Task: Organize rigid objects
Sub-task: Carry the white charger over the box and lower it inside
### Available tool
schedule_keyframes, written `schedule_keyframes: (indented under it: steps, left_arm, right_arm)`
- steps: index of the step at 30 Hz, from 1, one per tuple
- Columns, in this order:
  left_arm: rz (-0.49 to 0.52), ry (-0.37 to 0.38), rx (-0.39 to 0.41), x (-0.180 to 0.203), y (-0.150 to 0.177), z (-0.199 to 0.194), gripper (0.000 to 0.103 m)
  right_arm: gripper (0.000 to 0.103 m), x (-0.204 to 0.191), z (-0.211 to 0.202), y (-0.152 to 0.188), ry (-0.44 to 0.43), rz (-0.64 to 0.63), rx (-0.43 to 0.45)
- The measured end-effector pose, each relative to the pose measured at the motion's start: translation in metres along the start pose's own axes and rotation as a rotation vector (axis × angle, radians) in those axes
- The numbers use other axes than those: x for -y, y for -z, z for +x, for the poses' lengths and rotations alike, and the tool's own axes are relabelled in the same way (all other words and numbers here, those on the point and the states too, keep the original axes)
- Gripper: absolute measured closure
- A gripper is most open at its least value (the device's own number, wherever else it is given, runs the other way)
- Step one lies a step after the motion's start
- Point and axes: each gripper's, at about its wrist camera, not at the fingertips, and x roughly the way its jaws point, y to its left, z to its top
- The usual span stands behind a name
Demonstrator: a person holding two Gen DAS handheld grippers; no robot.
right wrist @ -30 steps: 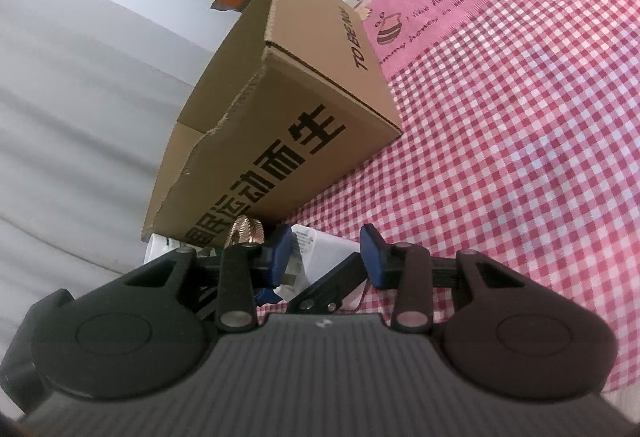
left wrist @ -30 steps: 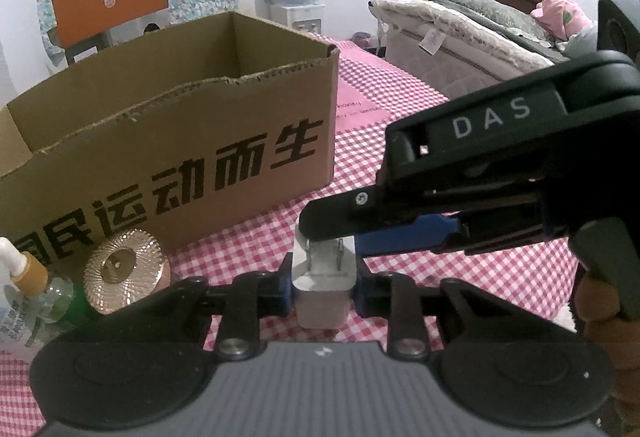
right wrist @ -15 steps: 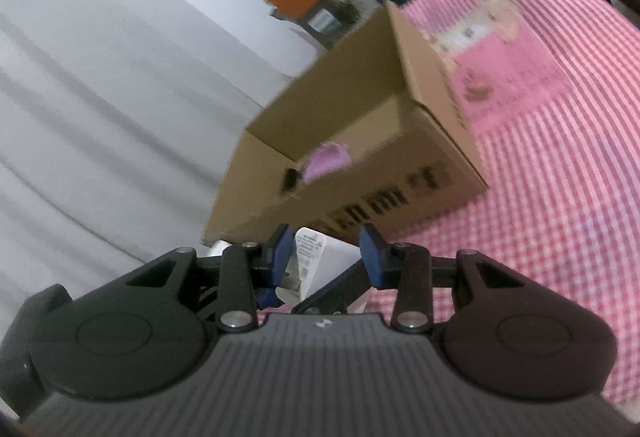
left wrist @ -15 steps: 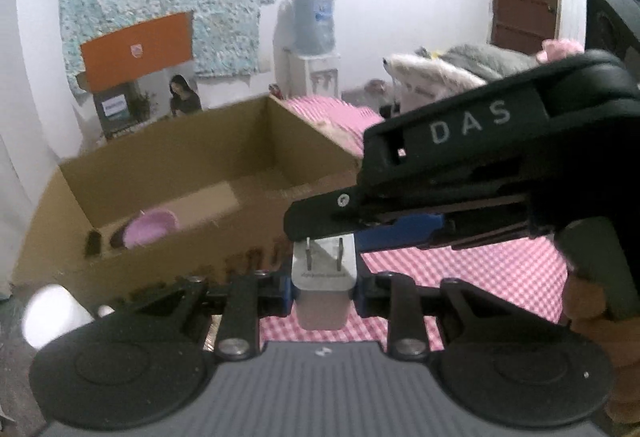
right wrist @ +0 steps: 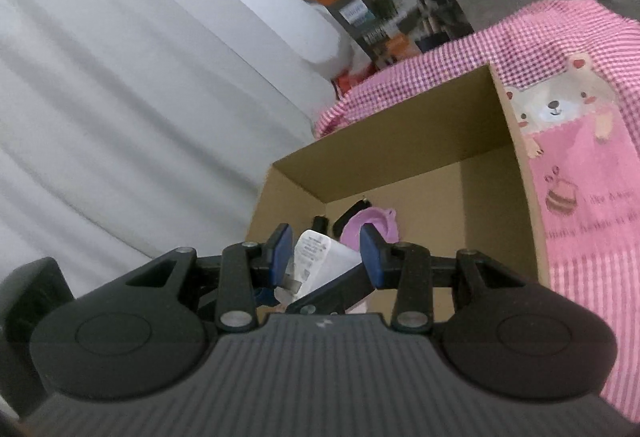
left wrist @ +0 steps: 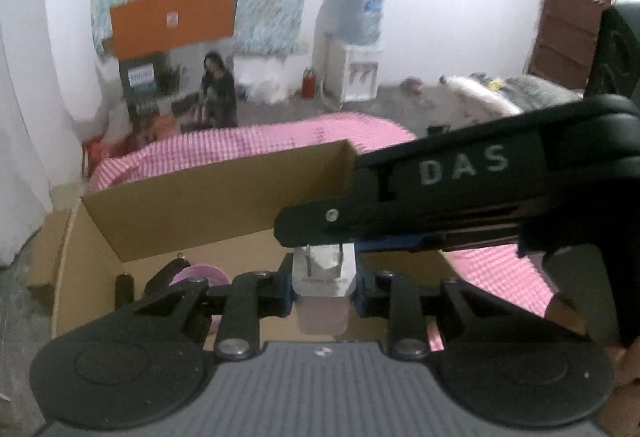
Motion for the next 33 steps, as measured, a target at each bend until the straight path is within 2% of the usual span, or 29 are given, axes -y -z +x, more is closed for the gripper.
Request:
schedule_keyframes:
  steps: [6,14,22,28,31,33]
  left_arm:
    - [-0.100,-0.038,-0.111,-0.026,-0.023,0.058,0.075]
    - [-0.226,-0.106,-0.212,-0.058,-0.041,0.117,0.075]
    - [-0.260,-0.164,-0.280,-0.067,-0.045,0.141,0.075]
    - [-0.272,-0.165,-0.278,-0.070,-0.047,0.147,0.074]
    - [-0.272,-0.162,-0.263,-0.070,-0.049,0.141,0.061]
    - [-0.263,-0.164,-0.239,-0.068,-0.051,0.133,0.043]
  right_arm:
    - [0.066,0.021,0.063,-0.046,0.043,0.038,-0.124]
    - [0.066,0.040,0.131,-0.075,0.085,0.040,-0.225]
    - [0.065,0.051,0.172,-0.082,0.084,0.052,-0.278]
    - [0.065,0.056,0.179,-0.084,0.083,0.046,-0.273]
    - [0.064,0.052,0.170,-0.084,0.086,0.029,-0.258]
    - [0.063,0.048,0.160,-0.085,0.079,0.019,-0.239]
